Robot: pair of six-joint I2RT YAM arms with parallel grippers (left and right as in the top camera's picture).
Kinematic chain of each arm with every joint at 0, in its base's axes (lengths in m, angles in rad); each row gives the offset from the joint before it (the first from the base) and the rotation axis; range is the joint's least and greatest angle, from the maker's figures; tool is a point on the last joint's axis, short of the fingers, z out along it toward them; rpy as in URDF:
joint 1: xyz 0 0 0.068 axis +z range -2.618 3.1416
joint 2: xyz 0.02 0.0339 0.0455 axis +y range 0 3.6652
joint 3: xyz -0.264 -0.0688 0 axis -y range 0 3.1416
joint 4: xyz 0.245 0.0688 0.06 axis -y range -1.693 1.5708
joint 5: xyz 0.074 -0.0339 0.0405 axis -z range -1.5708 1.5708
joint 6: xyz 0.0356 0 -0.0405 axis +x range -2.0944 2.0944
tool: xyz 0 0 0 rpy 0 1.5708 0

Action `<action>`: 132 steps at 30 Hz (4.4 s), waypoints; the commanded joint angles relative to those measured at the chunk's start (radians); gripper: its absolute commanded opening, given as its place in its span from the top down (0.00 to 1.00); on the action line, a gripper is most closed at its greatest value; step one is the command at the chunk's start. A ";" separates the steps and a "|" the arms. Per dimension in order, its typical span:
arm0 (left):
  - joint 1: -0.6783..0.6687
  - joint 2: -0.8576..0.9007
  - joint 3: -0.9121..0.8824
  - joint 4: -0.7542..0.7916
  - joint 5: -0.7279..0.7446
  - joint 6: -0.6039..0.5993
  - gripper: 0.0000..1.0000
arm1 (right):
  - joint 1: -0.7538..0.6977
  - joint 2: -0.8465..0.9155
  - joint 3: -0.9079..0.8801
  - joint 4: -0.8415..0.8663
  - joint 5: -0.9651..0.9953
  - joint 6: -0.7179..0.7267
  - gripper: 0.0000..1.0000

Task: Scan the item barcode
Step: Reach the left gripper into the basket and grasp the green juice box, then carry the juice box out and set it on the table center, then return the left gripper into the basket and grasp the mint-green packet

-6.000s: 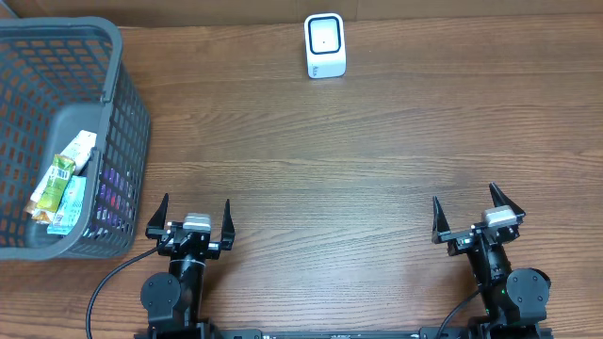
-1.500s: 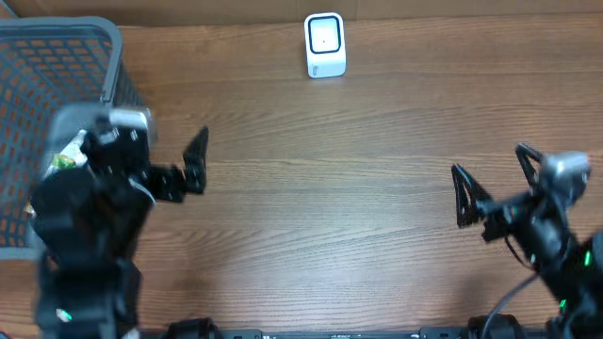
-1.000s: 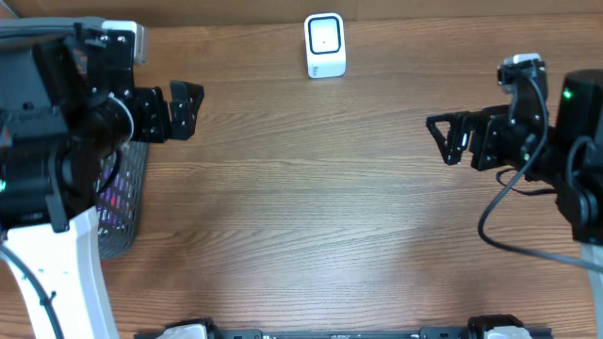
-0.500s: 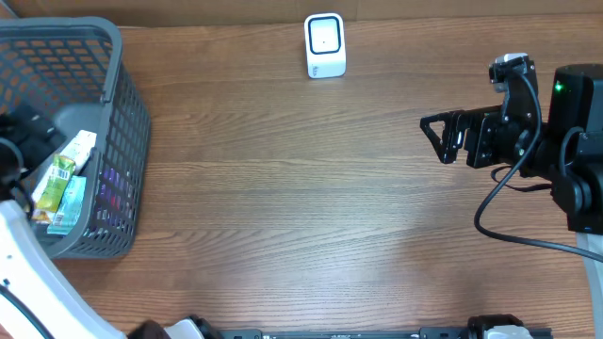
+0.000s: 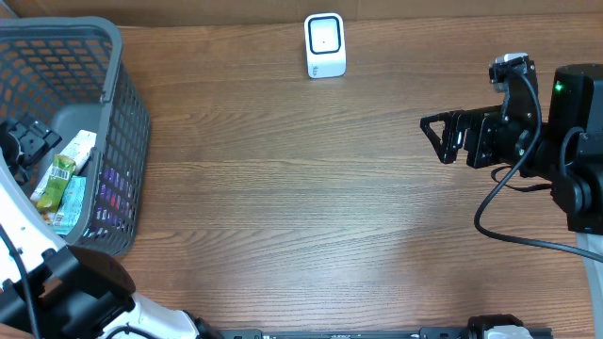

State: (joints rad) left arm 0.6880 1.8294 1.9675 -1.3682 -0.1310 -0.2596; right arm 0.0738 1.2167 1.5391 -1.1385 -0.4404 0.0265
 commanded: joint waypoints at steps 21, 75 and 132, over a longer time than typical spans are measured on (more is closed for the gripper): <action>-0.004 0.285 -0.003 0.075 -0.035 0.394 0.04 | 0.005 0.045 0.026 -0.047 -0.002 0.000 0.00; -0.109 0.040 0.760 -0.146 0.540 0.286 0.96 | 0.005 0.074 0.026 -0.034 -0.033 0.004 0.00; -0.970 0.523 0.884 -0.322 0.376 0.154 0.46 | 0.005 0.074 0.026 -0.013 -0.032 0.004 0.00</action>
State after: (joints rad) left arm -0.3176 2.4626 2.7598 -1.6825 0.2222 -0.1036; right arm 0.0738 1.2915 1.5391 -1.1530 -0.4671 0.0265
